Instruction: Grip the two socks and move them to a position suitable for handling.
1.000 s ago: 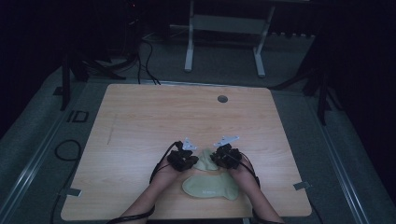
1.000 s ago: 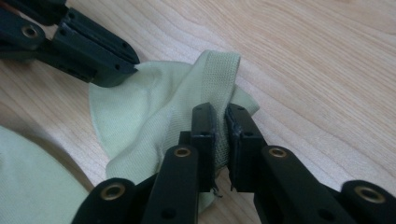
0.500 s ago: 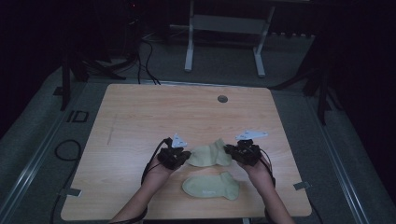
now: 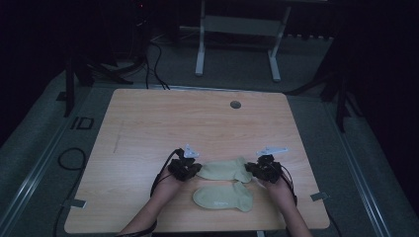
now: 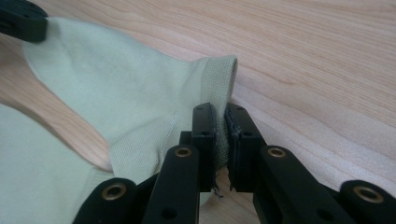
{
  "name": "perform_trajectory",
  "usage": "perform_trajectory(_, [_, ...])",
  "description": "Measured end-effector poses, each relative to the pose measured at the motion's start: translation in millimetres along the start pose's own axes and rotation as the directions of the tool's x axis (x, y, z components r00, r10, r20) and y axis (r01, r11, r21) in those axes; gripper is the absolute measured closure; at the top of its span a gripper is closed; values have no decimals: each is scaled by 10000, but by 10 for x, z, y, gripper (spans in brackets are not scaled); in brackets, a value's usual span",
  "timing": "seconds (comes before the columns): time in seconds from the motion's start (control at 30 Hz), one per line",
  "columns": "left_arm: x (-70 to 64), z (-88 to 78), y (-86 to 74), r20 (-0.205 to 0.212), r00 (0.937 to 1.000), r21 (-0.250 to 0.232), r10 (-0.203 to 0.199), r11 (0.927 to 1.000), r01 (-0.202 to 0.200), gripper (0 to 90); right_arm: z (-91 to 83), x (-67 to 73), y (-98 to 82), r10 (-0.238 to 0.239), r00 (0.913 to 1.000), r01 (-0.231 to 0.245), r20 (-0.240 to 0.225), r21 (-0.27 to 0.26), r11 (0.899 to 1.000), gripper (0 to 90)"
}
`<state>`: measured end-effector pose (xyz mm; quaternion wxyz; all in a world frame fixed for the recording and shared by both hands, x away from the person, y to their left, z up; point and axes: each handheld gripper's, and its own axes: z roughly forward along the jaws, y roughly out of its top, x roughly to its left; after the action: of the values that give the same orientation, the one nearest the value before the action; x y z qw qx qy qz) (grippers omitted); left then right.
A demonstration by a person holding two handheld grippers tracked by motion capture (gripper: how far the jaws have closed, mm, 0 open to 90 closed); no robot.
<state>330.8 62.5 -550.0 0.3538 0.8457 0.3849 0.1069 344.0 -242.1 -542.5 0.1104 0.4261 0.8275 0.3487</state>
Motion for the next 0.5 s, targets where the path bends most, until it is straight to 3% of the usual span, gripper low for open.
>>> perform_trajectory(0.37, [58,68,28,-453,9990,124,39,9999,-33,876,190,-2,54,-264,9992,250,292,477,9985,822])
perform_trajectory(0.43, [90,58,22,-183,9997,100,-181,9998,182,868,191,-2,57,-232,9990,213,394,473,9987,777])
perform_trajectory(0.5, [127,7,22,-280,9989,-121,-384,9992,381,748,176,2,76,-171,9987,148,472,490,9987,691])
